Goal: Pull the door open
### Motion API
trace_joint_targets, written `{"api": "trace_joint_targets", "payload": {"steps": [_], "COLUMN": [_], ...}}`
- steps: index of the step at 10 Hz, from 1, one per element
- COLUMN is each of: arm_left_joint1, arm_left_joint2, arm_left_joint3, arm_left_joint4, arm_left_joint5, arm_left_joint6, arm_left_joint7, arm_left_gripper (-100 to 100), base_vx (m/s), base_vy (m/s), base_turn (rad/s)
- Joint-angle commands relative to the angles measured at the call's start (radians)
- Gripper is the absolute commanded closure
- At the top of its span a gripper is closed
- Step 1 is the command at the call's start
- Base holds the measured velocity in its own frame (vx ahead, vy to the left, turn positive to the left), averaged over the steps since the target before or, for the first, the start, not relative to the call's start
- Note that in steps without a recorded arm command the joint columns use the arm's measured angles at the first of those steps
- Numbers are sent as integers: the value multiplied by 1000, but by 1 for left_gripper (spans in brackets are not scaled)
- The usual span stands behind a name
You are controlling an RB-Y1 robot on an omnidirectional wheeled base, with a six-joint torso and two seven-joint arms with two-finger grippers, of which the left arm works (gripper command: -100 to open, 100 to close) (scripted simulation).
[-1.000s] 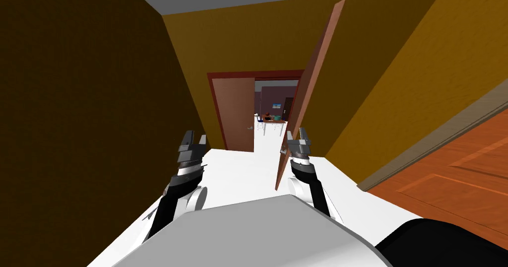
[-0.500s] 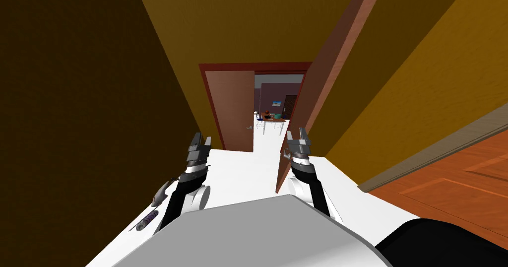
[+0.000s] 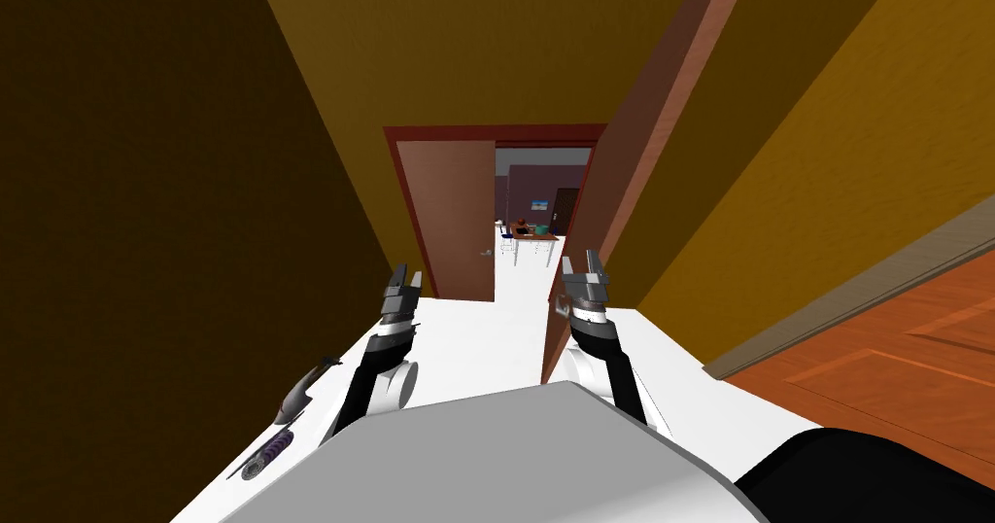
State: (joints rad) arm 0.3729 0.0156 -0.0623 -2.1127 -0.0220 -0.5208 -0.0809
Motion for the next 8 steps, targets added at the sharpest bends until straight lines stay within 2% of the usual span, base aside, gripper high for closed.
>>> {"api": "trace_joint_targets", "payload": {"steps": [1,8], "arm_left_joint1": [-16,-82], "arm_left_joint2": [9,32], "arm_left_joint3": [0,-17], "arm_left_joint4": [40,222], "arm_left_joint5": [3,8], "arm_left_joint6": [-8,-41], "arm_left_joint7": [3,10], "arm_left_gripper": [-100,-100], "base_vx": [95,95], "base_vy": [-19,-16], "base_turn": [-38,-35]}}
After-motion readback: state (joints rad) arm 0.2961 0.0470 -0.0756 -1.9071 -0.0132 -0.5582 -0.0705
